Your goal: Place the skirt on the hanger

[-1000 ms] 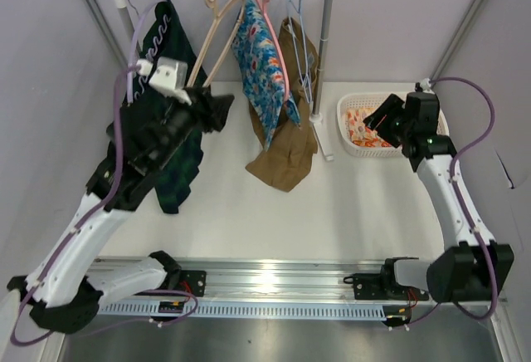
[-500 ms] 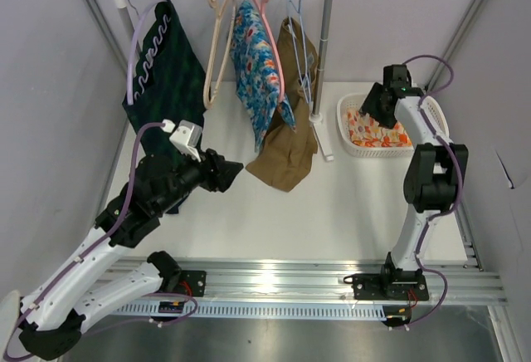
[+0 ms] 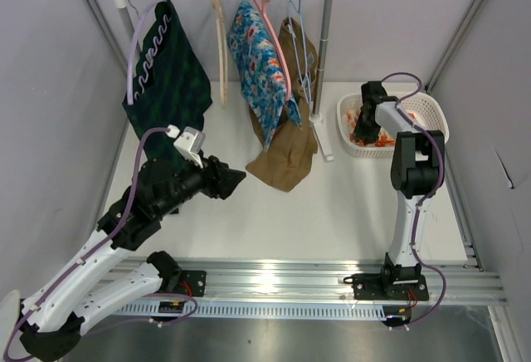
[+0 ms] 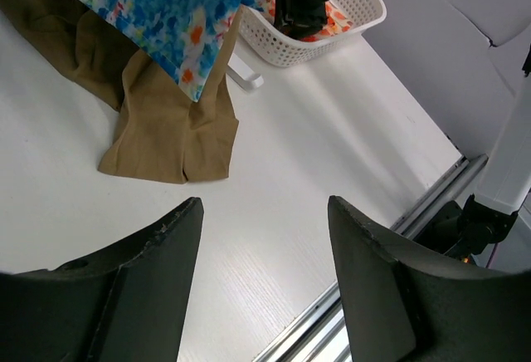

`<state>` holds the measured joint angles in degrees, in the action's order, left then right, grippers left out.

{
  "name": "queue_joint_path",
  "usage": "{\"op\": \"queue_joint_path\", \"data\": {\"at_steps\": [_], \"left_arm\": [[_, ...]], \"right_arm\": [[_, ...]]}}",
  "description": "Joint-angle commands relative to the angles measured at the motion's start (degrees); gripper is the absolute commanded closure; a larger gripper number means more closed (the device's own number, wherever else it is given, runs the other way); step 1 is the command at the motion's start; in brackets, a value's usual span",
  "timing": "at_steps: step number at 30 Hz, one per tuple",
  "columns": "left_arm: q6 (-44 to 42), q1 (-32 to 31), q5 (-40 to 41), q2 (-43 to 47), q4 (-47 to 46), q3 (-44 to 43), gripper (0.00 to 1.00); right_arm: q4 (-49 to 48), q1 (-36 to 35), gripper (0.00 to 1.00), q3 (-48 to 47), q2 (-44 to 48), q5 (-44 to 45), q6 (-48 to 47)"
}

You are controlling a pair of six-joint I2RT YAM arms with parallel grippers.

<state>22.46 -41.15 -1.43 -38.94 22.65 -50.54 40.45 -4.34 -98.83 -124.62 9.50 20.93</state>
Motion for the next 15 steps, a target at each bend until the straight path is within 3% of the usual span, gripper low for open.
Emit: {"op": "queue_joint_path", "data": {"at_steps": [1, 2, 5, 11, 15], "left_arm": [[0.31, -0.25, -1.21, 0.44, -1.56, 0.45, 0.33], [0.22, -0.25, -1.38, 0.36, -1.65, 0.45, 0.33], [0.13, -0.25, -1.38, 0.0, -1.65, 0.27, 0.33], [-0.05, -0.25, -1.56, -0.44, -2.09, 0.27, 0.33], [0.04, -0.34, -1.99, -0.7, -2.53, 0.36, 0.33]], "right_arm": [[-0.45, 0.82, 0.66, -1.11, 0.16, 2.46, -0.63], [-0.63, 1.0, 0.8, -1.19, 0.6, 2.28, -0.63], [-1.07, 1.88, 0.99, -1.46, 2.36, 1.67, -0.71], [-0.2, 3.46, 1.0, -3.56, 8.86, 1.49, -0.28], [2.61, 3.55, 1.0, -10.05, 12.46, 2.19, -0.27]]}}
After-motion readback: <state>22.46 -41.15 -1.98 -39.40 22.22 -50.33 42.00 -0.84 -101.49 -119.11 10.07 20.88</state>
